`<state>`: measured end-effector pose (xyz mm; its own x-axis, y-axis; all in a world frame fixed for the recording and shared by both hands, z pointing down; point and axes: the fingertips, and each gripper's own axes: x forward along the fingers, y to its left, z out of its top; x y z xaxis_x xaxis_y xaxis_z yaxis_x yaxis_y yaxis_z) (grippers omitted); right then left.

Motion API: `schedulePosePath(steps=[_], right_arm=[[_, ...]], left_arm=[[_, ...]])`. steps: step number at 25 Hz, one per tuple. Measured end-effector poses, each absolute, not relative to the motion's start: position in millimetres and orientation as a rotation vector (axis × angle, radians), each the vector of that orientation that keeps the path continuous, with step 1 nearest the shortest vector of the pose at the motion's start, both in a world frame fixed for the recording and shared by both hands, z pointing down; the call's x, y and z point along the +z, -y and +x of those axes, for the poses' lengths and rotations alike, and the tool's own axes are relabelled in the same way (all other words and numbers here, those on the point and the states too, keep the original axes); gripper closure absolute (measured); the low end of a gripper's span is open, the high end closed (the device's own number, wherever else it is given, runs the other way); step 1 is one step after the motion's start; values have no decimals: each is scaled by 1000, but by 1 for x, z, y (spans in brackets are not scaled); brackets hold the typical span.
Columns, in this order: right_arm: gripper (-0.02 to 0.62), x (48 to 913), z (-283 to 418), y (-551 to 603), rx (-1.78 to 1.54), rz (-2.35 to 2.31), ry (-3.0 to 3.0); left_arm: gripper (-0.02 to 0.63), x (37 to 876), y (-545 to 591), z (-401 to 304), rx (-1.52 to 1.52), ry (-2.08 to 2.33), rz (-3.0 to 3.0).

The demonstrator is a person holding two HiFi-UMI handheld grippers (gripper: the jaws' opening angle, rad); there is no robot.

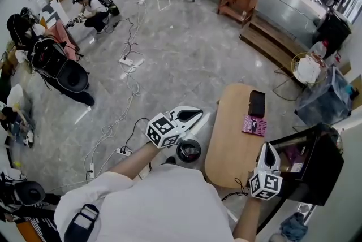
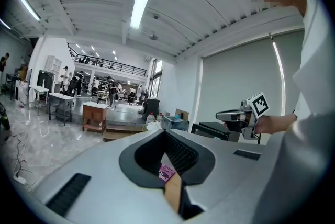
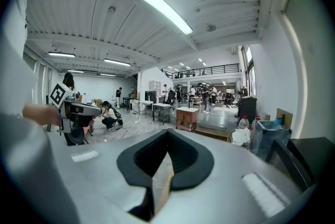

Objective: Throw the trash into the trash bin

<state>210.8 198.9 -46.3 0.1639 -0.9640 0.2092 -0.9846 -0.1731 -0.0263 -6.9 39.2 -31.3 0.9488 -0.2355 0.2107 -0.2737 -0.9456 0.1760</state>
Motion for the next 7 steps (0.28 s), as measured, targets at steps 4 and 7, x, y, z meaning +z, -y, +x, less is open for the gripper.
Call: schedulePosePath(steps=[4, 7], right_arm=[[586, -43, 213, -197, 282, 2309, 1941], [586, -41, 214, -196, 294, 2312, 1938]], left_arm=[[600, -32, -37, -6, 269, 389, 2897], [600, -31, -35, -5, 268, 389, 2893]])
